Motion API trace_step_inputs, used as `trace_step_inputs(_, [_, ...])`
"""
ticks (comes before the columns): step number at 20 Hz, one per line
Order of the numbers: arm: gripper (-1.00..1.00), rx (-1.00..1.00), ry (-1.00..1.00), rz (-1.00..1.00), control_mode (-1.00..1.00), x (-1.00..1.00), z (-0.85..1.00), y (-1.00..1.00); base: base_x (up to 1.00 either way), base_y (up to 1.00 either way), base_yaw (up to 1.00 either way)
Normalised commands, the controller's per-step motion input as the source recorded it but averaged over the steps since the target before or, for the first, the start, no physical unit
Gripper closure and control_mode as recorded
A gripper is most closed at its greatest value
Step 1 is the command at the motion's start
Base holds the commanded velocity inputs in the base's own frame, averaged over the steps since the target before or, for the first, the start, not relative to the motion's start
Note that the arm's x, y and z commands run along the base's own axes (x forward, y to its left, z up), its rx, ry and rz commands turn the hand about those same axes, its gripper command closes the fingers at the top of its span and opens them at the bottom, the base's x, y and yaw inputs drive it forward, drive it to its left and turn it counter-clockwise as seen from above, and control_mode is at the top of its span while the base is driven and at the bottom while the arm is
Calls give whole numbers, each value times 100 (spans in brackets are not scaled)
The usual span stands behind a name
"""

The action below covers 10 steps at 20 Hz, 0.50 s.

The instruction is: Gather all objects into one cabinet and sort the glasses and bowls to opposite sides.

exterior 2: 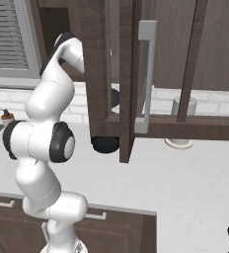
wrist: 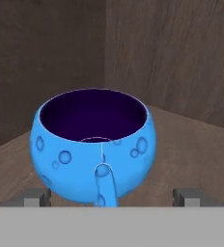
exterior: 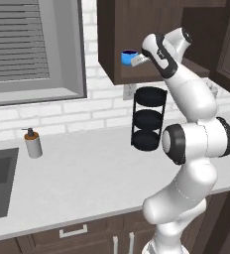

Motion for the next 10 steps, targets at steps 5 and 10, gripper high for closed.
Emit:
trace_step_inputs(5, [-100, 0, 0, 0, -100, 26, 0, 0, 0, 0, 0])
trace_step_inputs(10, [-100, 0, 0, 0, -100, 9, 0, 0, 0, 0, 0])
